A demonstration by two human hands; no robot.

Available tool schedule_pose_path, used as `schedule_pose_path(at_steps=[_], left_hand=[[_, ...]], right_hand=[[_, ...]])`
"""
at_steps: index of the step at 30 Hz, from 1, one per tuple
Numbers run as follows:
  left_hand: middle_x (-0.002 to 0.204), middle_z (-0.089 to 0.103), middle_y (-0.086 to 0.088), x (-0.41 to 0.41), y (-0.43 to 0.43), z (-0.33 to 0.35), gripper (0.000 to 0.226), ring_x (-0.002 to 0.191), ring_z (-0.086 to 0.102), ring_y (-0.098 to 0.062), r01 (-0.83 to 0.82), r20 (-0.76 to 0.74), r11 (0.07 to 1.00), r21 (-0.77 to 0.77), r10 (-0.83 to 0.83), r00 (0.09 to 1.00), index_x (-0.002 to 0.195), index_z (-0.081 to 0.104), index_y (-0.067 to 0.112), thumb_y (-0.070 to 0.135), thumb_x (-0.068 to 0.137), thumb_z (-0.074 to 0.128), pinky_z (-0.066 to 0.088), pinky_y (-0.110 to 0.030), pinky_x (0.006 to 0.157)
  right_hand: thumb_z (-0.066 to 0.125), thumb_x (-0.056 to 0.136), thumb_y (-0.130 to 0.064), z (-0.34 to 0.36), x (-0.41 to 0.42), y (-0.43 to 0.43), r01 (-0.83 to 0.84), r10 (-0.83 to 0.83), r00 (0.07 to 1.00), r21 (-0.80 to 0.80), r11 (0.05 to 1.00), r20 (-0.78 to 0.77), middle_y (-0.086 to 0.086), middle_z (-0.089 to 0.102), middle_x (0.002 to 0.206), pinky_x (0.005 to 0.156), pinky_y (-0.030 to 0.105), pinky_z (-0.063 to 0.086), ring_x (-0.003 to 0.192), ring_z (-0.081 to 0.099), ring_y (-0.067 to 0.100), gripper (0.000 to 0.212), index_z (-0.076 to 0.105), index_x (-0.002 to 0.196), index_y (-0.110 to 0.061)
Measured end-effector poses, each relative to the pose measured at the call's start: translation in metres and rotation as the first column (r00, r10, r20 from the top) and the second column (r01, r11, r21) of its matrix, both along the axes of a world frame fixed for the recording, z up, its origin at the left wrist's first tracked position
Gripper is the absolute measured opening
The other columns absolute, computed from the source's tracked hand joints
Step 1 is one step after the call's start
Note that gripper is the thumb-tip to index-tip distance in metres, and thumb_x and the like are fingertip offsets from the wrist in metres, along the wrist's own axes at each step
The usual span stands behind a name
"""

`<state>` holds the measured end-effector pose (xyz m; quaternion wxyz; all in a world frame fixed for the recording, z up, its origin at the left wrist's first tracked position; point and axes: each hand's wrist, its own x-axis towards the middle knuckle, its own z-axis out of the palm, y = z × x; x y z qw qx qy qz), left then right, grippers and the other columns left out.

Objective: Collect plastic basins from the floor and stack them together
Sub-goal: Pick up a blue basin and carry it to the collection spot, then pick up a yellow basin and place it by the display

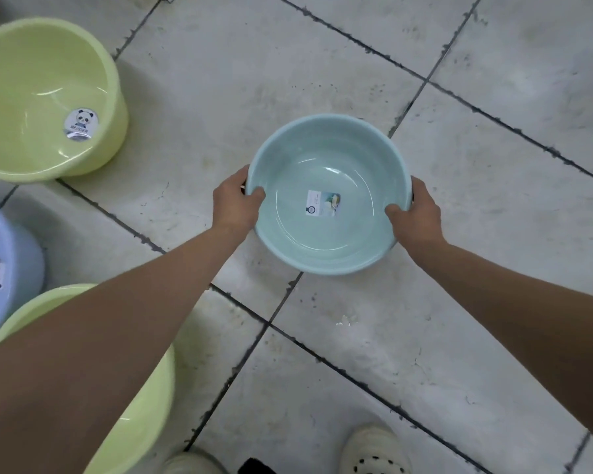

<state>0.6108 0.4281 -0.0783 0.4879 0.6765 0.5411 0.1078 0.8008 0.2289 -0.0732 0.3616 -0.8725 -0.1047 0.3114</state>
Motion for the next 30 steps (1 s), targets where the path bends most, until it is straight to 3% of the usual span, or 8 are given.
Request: schedule_pose_path(at_steps=[4, 8, 11, 15, 21, 25, 28, 30], left_hand=[[0.089, 0.067, 0.001, 0.0, 0.001, 0.003, 0.04, 0.069, 0.058, -0.014, -0.009, -0.007, 1.0, -0.013, 0.009, 1.0, 0.116, 0.068, 0.023, 0.004, 0.084, 0.056, 0.047, -0.008, 0.057], [0.116, 0.065, -0.002, -0.002, 0.013, 0.017, 0.046, 0.104, 0.064, -0.022, 0.025, -0.079, 0.98, -0.199, -0.041, 0.996, 0.132, 0.056, 0.017, 0.024, 0.087, 0.067, 0.055, -0.035, 0.087], [0.131, 0.053, 0.0, -0.022, 0.019, 0.047, 0.054, 0.121, 0.053, -0.017, 0.062, -0.113, 0.981, -0.181, -0.084, 0.99, 0.139, 0.047, 0.02, 0.036, 0.091, 0.063, 0.041, -0.026, 0.09], [0.132, 0.058, 0.004, -0.096, 0.023, 0.096, 0.038, 0.119, 0.055, -0.013, 0.052, -0.112, 0.996, -0.078, -0.061, 0.992, 0.128, 0.057, 0.024, 0.029, 0.091, 0.063, 0.039, -0.022, 0.091], [0.121, 0.064, 0.001, -0.257, 0.008, 0.147, 0.03, 0.112, 0.057, -0.013, -0.33, -0.217, 0.944, -0.004, 0.321, 0.922, 0.119, 0.062, 0.018, 0.023, 0.09, 0.064, 0.043, -0.029, 0.094], [0.119, 0.064, -0.006, -0.357, -0.022, 0.148, 0.032, 0.111, 0.059, -0.019, -0.657, -0.304, 0.753, -0.036, 0.618, 0.725, 0.117, 0.062, 0.016, 0.029, 0.087, 0.066, 0.04, -0.028, 0.093], [0.133, 0.057, -0.013, -0.414, -0.051, 0.134, 0.046, 0.122, 0.054, -0.026, -0.767, -0.354, 0.64, -0.043, 0.708, 0.611, 0.127, 0.056, 0.012, 0.029, 0.086, 0.069, 0.039, -0.03, 0.093], [0.141, 0.049, -0.015, -0.44, -0.07, 0.12, 0.061, 0.128, 0.049, -0.028, -0.771, -0.383, 0.634, -0.058, 0.699, 0.603, 0.137, 0.048, 0.011, 0.027, 0.084, 0.072, 0.037, -0.031, 0.098]], right_hand=[[0.053, 0.086, -0.009, 0.002, 0.0, 0.002, 0.016, -0.017, 1.0, -0.027, 0.999, -0.024, -0.001, 0.058, 0.107, 0.077, 0.027, 0.043, 0.094, 0.055, 0.02, 0.053, 0.047, 0.136, -0.023], [0.067, 0.084, -0.032, 0.015, 0.007, 0.007, 0.004, -0.023, 0.993, -0.152, 0.988, -0.119, 0.005, 0.061, 0.125, 0.088, 0.037, 0.052, 0.106, 0.06, 0.025, 0.06, 0.045, 0.138, -0.018], [0.067, 0.084, -0.048, 0.05, 0.006, 0.02, 0.017, -0.029, 0.996, -0.15, 0.988, -0.082, 0.003, 0.051, 0.141, 0.095, 0.033, 0.043, 0.124, 0.053, 0.024, 0.078, 0.033, 0.148, -0.02], [0.061, 0.085, -0.053, 0.108, -0.023, 0.054, -0.159, 0.171, 0.981, -0.12, 0.98, 0.097, -0.004, 0.05, 0.143, 0.109, 0.04, 0.038, 0.129, 0.048, 0.021, 0.066, 0.042, 0.142, -0.026], [0.062, 0.087, -0.05, 0.151, -0.149, 0.126, -0.531, 0.53, 0.846, 0.007, 0.848, -0.048, -0.015, 0.062, 0.125, 0.106, 0.032, 0.039, 0.116, 0.059, 0.011, 0.049, 0.054, 0.132, -0.036], [0.063, 0.09, -0.039, 0.154, -0.236, 0.151, -0.608, 0.61, 0.783, 0.062, 0.792, -0.123, -0.012, 0.067, 0.098, 0.076, 0.013, 0.043, 0.098, 0.064, 0.008, 0.039, 0.061, 0.127, -0.027], [0.066, 0.089, -0.036, 0.14, -0.286, 0.151, -0.701, 0.693, 0.7, 0.018, 0.713, -0.174, -0.002, 0.066, 0.106, 0.071, 0.01, 0.045, 0.095, 0.065, 0.012, 0.044, 0.057, 0.13, -0.021], [0.069, 0.086, -0.04, 0.12, -0.311, 0.146, -0.768, 0.745, 0.635, -0.061, 0.637, -0.205, 0.004, 0.062, 0.125, 0.088, 0.024, 0.049, 0.109, 0.062, 0.02, 0.059, 0.048, 0.139, -0.022]])
